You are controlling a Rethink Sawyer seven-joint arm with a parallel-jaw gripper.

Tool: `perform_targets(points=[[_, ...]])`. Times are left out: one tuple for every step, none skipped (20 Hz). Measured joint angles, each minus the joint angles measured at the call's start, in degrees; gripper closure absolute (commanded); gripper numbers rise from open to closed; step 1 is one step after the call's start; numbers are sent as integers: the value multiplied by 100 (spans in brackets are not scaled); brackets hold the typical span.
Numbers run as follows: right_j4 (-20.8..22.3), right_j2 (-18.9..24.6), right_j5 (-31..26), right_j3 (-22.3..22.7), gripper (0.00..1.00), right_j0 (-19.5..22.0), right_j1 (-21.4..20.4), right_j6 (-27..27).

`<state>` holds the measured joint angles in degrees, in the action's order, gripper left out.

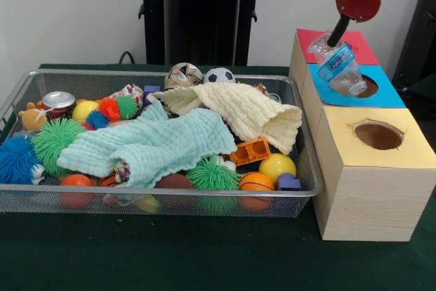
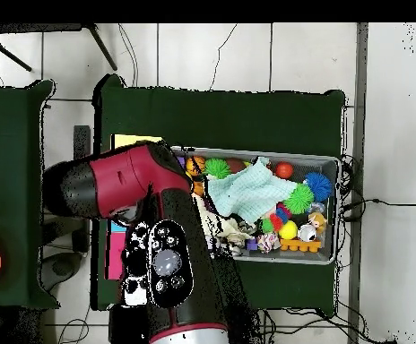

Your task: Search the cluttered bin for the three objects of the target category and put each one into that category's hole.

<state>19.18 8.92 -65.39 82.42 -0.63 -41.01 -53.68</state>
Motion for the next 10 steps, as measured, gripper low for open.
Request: perform_targets(points=[[0, -16, 1, 0, 100, -37, 37, -34], [0, -31, 1, -2, 100, -69, 66, -62], [-1, -46, 1, -4, 100, -101, 96, -89], [-1, -68, 1, -7, 100, -150, 140, -127], [-2, -86, 0, -10, 100, -205, 184, -164], [-2, -93, 1, -11, 100, -227, 203, -176], [-1, -101, 1, -10, 100, -255, 226, -189], [-2, -112, 1, -11, 100, -293, 260, -202], [-2, -121, 1, -11, 100, -317, 281, -203], [-2, -132, 1, -12, 100, -351, 306, -203]])
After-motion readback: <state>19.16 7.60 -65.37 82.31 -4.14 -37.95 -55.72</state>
